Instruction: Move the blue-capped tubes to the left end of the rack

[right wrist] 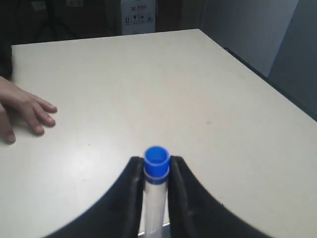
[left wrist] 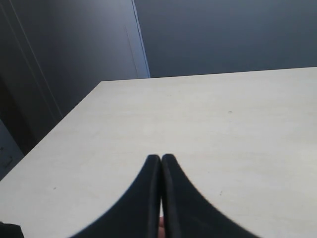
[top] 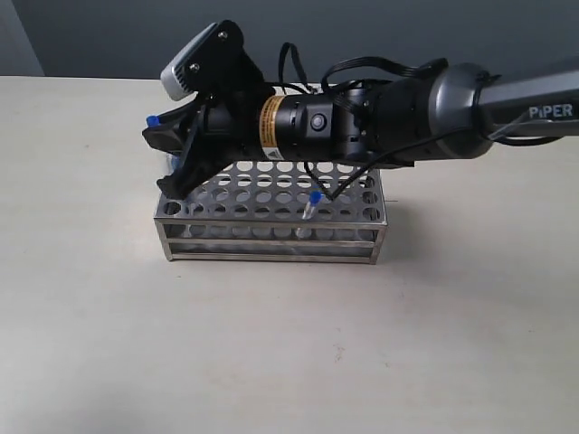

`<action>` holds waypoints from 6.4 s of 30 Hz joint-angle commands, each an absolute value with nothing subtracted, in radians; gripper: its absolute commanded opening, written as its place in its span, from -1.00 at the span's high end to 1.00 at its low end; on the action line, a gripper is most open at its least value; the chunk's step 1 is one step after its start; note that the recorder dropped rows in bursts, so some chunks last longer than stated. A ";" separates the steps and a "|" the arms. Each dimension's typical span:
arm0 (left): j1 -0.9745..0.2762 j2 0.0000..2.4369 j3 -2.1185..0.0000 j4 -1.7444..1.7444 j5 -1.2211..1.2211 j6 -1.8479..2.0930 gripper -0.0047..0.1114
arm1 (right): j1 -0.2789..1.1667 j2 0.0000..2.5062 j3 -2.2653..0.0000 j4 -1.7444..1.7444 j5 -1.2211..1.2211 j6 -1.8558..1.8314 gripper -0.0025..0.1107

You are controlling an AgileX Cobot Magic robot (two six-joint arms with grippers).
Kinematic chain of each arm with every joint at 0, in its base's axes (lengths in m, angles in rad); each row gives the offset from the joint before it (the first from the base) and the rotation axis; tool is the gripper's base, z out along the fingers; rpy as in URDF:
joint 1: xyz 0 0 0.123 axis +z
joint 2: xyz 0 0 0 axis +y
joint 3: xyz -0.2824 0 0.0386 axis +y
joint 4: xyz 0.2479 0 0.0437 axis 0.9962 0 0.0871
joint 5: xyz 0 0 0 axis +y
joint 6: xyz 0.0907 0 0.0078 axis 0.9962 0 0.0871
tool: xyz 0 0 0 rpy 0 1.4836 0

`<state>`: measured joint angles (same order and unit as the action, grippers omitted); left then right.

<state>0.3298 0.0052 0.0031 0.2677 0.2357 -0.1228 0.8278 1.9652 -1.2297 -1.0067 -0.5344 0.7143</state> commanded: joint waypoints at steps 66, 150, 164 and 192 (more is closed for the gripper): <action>0.327 0.000 0.000 0.270 0.234 -0.123 0.90 | 0.614 1.567 -0.500 -0.334 -0.765 0.245 0.40; 0.327 0.000 0.000 0.270 0.234 -0.123 0.90 | 0.850 1.987 -1.203 -0.973 -0.606 0.731 0.97; 0.327 0.000 0.000 0.270 0.234 -0.123 0.90 | 0.850 2.020 -1.253 -0.983 -0.502 0.709 0.97; 0.327 0.000 0.000 0.270 0.234 -0.123 0.90 | 0.850 1.900 -1.253 -0.940 -0.435 0.706 0.54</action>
<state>0.3298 0.0052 0.0031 0.2677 0.2357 -0.1228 0.8523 1.9930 -1.2474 -0.9678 -0.4995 0.7144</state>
